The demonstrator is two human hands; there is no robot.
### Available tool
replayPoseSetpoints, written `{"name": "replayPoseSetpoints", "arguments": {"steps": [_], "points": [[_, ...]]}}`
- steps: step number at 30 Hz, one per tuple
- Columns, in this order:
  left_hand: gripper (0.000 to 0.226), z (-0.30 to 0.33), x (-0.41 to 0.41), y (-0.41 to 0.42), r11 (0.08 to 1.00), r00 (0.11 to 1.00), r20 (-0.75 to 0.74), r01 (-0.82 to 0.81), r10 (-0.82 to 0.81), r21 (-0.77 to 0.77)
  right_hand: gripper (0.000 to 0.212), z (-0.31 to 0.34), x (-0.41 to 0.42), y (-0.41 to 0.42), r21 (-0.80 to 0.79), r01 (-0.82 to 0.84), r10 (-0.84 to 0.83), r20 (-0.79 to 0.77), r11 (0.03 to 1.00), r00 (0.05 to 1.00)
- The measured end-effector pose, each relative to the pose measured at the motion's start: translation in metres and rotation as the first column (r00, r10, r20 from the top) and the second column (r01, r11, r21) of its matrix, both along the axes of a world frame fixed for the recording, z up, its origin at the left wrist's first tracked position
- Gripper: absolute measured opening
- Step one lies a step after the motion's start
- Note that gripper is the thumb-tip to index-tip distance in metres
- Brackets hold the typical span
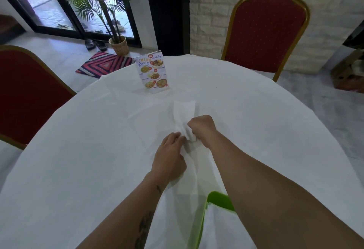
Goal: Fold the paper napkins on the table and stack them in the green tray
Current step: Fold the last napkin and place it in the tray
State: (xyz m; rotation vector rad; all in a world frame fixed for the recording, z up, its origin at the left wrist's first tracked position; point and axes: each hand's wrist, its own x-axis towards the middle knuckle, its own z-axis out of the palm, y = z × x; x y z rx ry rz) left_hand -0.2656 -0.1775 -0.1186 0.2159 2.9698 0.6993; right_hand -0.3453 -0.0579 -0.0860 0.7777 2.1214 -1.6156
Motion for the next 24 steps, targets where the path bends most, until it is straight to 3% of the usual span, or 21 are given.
{"name": "replayPoseSetpoints", "arguments": {"steps": [5, 11, 16, 21, 24], "points": [[0.058, 0.0, -0.002, -0.004, 1.0, 0.999, 0.035, 0.016, -0.016, 0.006, 0.024, -0.003, 0.001, 0.001, 0.104, -0.023, 0.03, -0.071, 0.994, 0.997], [0.056, 0.007, 0.001, -0.007, 0.996, 0.998, 0.054, -0.031, 0.026, 0.086, 0.013, -0.002, 0.015, 0.008, 0.143, -0.041, 0.066, -0.178, 0.989, 0.982], [0.053, 0.022, 0.019, -0.009, 0.975, 0.997, -0.009, -0.076, 0.08, 0.211, 0.012, 0.014, 0.039, 0.019, 0.103, -0.037, 0.062, -0.252, 0.994, 0.966], [0.051, 0.053, 0.043, -0.019, 0.966, 0.996, -0.068, -0.044, 0.063, 0.254, 0.029, 0.052, 0.087, 0.024, -0.011, 0.065, -0.066, -0.256, 0.998, 0.965], [0.051, 0.075, 0.067, -0.024, 0.962, 0.994, -0.101, -0.001, 0.03, 0.274, 0.023, 0.079, 0.128, 0.025, -0.081, 0.106, -0.123, -0.256, 0.991, 0.959]]}}
